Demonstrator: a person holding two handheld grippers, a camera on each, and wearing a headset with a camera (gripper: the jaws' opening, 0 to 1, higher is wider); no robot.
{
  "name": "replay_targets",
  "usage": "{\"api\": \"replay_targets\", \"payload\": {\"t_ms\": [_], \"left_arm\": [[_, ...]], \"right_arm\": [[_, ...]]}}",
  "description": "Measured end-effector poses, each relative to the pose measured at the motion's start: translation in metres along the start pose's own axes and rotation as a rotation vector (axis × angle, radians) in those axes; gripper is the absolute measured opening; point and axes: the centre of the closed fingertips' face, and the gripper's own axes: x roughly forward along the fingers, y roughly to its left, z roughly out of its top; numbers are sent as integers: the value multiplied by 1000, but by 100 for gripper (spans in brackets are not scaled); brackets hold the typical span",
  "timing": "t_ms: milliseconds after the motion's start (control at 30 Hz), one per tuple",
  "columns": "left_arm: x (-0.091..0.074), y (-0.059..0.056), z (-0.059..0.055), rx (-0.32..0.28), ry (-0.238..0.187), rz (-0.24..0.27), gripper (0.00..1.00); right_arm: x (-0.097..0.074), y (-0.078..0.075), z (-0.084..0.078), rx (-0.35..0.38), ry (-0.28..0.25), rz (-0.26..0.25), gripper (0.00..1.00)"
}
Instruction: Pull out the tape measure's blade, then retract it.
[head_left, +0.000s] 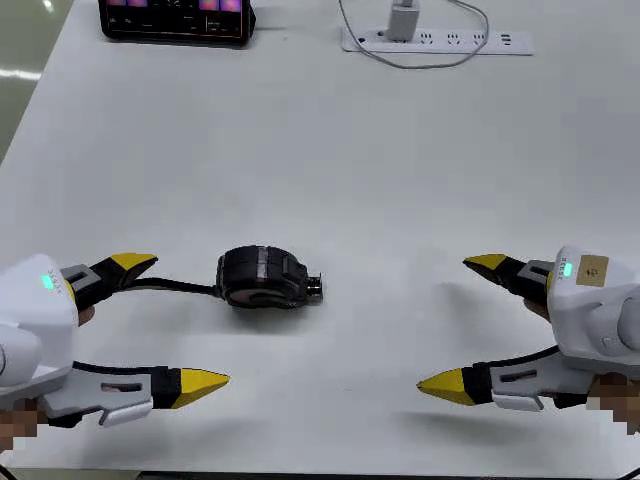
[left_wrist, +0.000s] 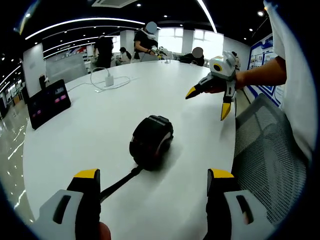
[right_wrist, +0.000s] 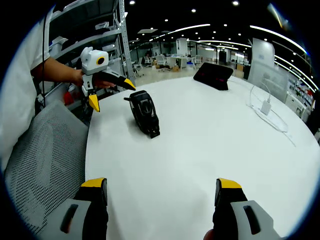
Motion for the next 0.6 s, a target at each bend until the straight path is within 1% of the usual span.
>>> {"api": "replay_targets", "payload": {"t_ms": [300, 400, 600], "left_arm": [[5, 3, 3, 26, 10, -14, 84], [7, 5, 5, 36, 10, -16, 82], [11, 6, 7, 56, 26, -33, 80]], "right_arm": [[5, -2, 4, -17, 4, 13, 88], [7, -2, 5, -26, 4, 21, 86], [12, -1, 7, -42, 13, 39, 84]]}}
